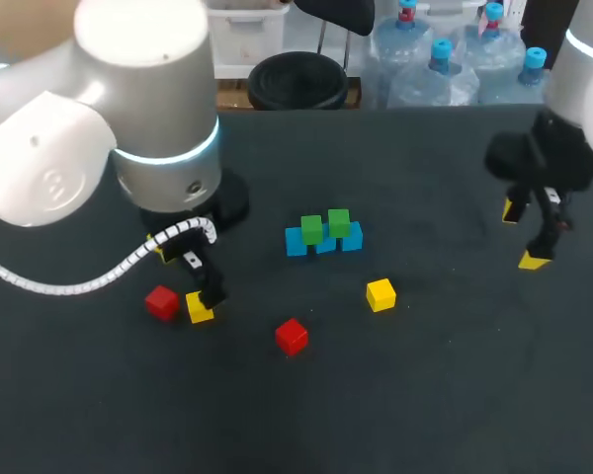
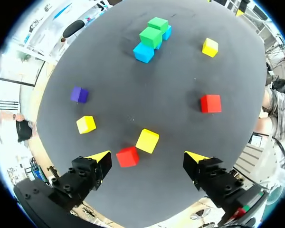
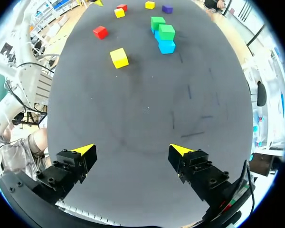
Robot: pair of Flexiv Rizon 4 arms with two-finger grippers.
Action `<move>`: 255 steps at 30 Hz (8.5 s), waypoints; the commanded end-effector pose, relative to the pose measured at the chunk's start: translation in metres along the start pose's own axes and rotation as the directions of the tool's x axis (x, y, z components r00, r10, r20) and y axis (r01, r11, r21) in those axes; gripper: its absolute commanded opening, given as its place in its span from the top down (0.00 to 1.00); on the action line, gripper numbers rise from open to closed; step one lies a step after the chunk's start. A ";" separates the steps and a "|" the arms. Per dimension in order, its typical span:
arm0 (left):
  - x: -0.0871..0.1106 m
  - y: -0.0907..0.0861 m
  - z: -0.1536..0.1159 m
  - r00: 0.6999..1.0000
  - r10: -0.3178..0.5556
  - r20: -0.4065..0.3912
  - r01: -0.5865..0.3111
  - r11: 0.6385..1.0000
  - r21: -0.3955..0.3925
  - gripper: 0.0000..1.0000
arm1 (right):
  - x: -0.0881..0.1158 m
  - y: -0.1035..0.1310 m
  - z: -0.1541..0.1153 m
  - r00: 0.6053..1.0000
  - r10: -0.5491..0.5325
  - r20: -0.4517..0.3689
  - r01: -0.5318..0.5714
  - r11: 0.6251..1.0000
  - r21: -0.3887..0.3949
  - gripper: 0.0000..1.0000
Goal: Place the blue cubes, place green cubes on the blue cubes, place the yellow cubes on the green cubes, then place the red cubes on the yellow cubes, and place purple cube on the red cubes.
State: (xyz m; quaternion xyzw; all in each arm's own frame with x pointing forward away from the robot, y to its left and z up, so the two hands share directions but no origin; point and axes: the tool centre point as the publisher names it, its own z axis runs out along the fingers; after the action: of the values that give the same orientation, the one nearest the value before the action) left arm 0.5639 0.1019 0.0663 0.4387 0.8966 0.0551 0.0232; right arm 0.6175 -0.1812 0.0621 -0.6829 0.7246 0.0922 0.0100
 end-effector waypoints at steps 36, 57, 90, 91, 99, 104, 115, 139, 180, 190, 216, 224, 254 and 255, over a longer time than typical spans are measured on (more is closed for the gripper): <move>-0.006 -0.006 0.064 0.968 0.250 -0.011 -0.246 0.960 0.134 0.00 | 0.002 0.003 0.001 1.000 0.000 0.002 0.000 1.000 0.012 0.00; -0.003 -0.007 0.077 0.976 0.217 -0.009 -0.214 0.970 0.112 1.00 | 0.002 0.003 0.001 1.000 0.000 0.002 0.000 1.000 0.012 0.00; -0.097 -0.004 -0.053 0.927 0.375 -0.018 -0.375 0.919 -0.119 1.00 | 0.002 0.003 0.001 1.000 0.000 0.002 0.000 1.000 0.012 0.00; -0.097 -0.004 -0.053 0.927 0.375 -0.018 -0.375 0.919 -0.119 1.00 | 0.002 0.003 0.001 1.000 0.000 0.002 0.000 1.000 0.012 0.00; -0.127 -0.014 -0.051 0.865 0.500 -0.046 -0.500 0.866 0.020 1.00 | 0.002 0.003 0.001 1.000 0.000 0.002 0.000 1.000 0.012 0.00; -0.153 -0.023 -0.052 0.834 0.552 0.009 -0.552 0.834 -0.006 1.00 | 0.002 0.003 0.001 1.000 0.000 0.002 0.000 1.000 0.012 0.00; -0.182 -0.043 -0.032 0.826 0.554 0.106 -0.560 0.828 0.027 1.00 | 0.002 0.003 0.001 1.000 0.000 0.002 0.000 1.000 0.012 0.00; -0.220 -0.034 -0.037 0.774 0.616 0.146 -0.623 0.783 0.003 1.00 | 0.002 0.003 0.001 1.000 0.000 0.002 0.000 1.000 0.012 0.00; -0.212 -0.018 -0.004 0.836 0.540 0.096 -0.548 0.829 0.113 1.00 | 0.002 0.003 0.001 1.000 0.000 0.002 0.000 1.000 0.012 0.00; -0.220 -0.016 0.001 0.829 0.549 0.108 -0.559 0.820 0.122 1.00 | 0.002 0.003 0.001 1.000 0.000 0.002 0.000 1.000 0.012 0.00; -0.217 -0.009 0.006 0.842 0.531 0.097 -0.540 0.832 0.128 1.00 | 0.002 0.003 0.001 1.000 0.000 0.002 0.000 1.000 0.012 0.00; -0.215 -0.007 0.007 0.846 0.525 0.094 -0.533 0.836 0.128 1.00 | 0.002 0.003 0.001 1.000 0.000 0.002 0.000 1.000 0.012 0.00; -0.217 -0.004 0.012 0.849 0.520 0.090 -0.528 0.839 0.135 0.96 | 0.002 0.003 0.001 1.000 0.000 0.002 0.000 1.000 0.012 0.00; -0.217 -0.003 0.012 0.850 0.520 0.089 -0.527 0.839 0.134 0.96 | 0.002 0.003 0.001 1.000 0.000 0.002 0.000 1.000 0.012 0.00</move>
State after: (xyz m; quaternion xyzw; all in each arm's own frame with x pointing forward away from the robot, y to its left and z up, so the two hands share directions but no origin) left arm 0.6925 -0.0697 0.0529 0.6680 0.7439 -0.0206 -0.0010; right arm 0.6149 -0.1822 0.0618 -0.6827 0.7252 0.0889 0.0140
